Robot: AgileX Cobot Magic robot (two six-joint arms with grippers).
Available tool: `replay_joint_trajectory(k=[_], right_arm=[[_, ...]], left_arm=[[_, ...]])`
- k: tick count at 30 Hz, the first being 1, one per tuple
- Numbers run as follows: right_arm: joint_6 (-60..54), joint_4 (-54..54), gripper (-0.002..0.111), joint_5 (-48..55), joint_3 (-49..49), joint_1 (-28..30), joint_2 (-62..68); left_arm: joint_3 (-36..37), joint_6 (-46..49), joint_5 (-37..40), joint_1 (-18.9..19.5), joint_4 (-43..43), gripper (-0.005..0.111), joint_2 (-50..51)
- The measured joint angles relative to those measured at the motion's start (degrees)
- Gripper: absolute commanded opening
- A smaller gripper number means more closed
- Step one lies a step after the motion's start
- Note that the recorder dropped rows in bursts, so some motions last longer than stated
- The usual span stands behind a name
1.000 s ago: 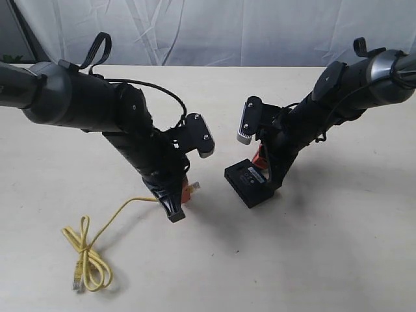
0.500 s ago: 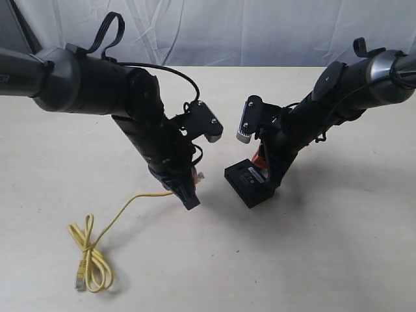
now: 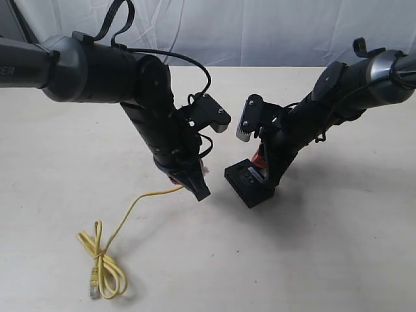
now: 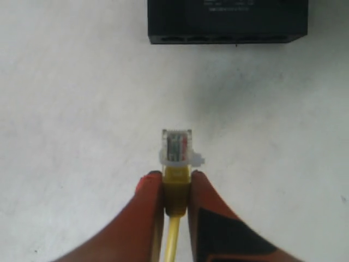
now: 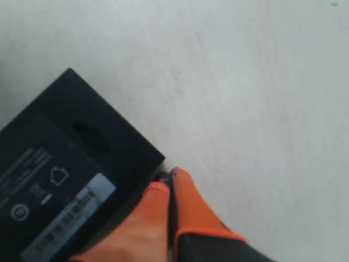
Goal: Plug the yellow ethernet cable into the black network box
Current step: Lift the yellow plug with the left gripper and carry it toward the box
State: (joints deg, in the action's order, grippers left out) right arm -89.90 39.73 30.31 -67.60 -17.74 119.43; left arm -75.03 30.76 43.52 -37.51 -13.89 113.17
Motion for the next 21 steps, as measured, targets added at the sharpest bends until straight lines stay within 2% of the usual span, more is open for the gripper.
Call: replay_joint_trajectory(k=[14, 21], right_arm=[[0.87, 0.0, -0.001, -0.76, 0.0, -0.1, 0.0], [1.38, 0.0, -0.001, -1.23, 0.0, -0.1, 0.04]], left_arm=[[-2.04, -2.26, 2.82, -0.2, 1.28, 0.0, 1.48], [-2.47, -4.42, 3.73, -2.97, 3.39, 0.0, 2.14]])
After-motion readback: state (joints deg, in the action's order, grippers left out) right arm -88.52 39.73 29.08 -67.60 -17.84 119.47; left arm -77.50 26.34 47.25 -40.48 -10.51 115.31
